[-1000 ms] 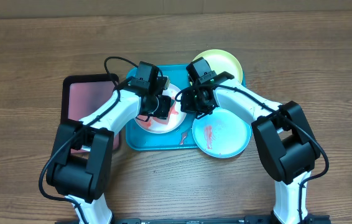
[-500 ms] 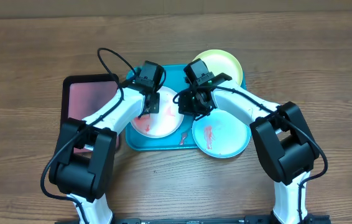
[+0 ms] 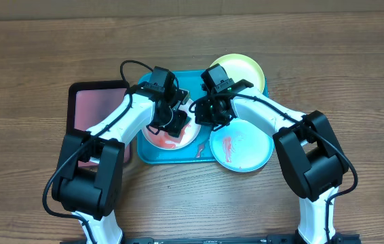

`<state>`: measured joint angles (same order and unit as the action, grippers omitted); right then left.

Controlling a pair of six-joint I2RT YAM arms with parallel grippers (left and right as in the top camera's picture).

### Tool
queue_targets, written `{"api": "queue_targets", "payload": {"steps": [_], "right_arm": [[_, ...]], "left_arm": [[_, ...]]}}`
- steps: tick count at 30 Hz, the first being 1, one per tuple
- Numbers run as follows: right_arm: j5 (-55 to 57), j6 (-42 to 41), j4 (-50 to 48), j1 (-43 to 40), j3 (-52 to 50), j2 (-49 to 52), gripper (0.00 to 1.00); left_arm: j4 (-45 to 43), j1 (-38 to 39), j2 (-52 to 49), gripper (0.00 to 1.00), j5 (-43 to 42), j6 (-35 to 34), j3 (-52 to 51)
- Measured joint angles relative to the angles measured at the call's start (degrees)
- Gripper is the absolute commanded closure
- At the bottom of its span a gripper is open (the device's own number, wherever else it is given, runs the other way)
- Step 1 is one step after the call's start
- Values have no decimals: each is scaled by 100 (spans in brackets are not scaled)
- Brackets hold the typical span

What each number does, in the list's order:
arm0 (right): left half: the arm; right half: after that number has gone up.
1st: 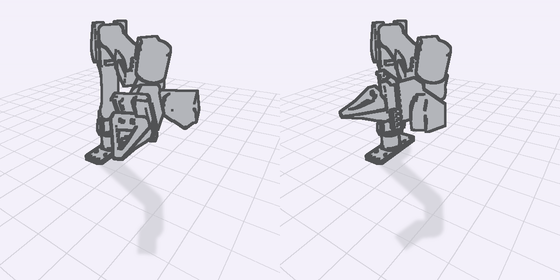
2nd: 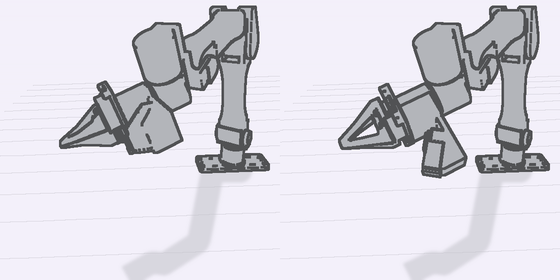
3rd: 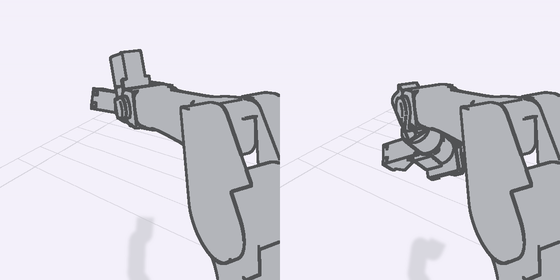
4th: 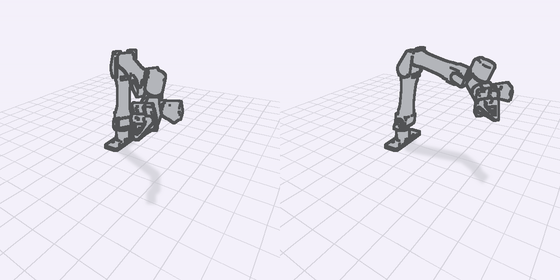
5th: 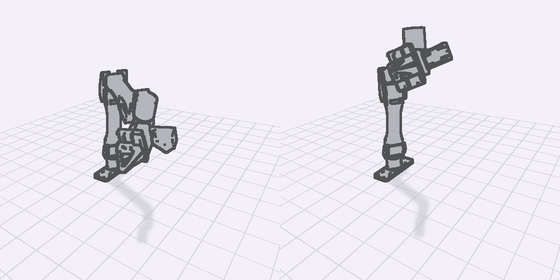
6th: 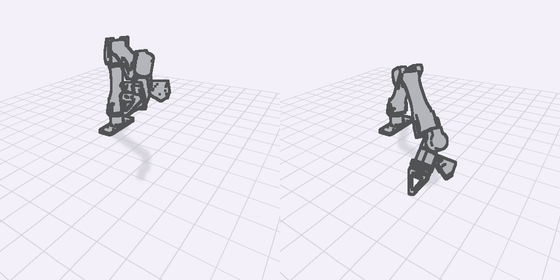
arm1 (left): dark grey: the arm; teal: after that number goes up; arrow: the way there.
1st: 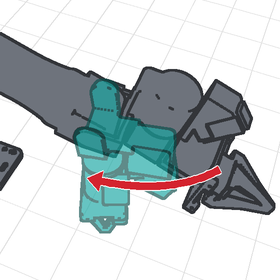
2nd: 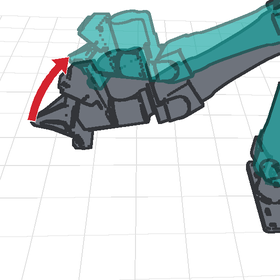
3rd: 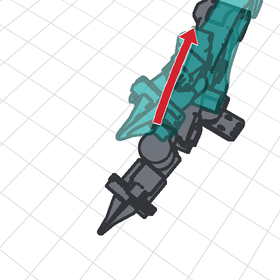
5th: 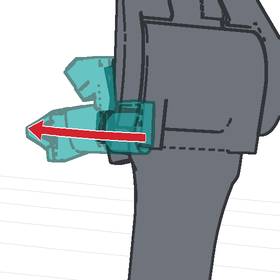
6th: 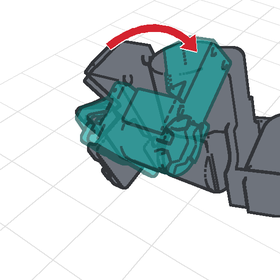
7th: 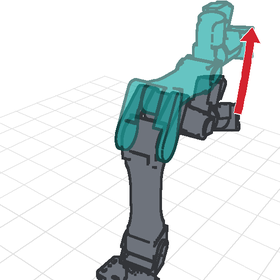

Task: Clean dirty plates on tray and stack at the side
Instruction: 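Scrub the white plate with the sponge while the right gripper holds it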

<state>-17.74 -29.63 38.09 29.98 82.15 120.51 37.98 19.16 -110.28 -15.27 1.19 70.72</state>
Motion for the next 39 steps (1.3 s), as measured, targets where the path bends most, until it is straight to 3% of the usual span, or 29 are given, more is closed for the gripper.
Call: {"api": "queue_targets", "payload": {"steps": [4,9,14,17,21,26,30,34,39], "right_arm": [[2,-20,-55,-9,0,0,96],[-4,-31,-59,-11,0,0,96],[-15,-35,-59,-11,0,0,96],[-48,-31,-57,-7,0,0,96],[-87,-9,-24,11,-11,0,96],[-92,11,13,7,-15,0,96],[-96,24,13,7,-15,0,97],[-85,0,-26,-2,-15,0,96],[-101,-22,-52,-20,-15,0,96]], "left_arm": [[-597,37,-7,96,374,-546,-24],[-1353,87,-44,96,1447,-1200,-26],[-1102,101,-44,96,2721,-1923,-26],[-713,101,-44,96,3005,-2087,-24],[-306,98,-42,96,2555,-1635,-4],[278,-17,-20,96,931,-372,63],[295,0,-22,96,11,129,44],[-203,7,-26,96,-46,-22,-7],[-188,114,-26,96,673,-990,-2]]}}
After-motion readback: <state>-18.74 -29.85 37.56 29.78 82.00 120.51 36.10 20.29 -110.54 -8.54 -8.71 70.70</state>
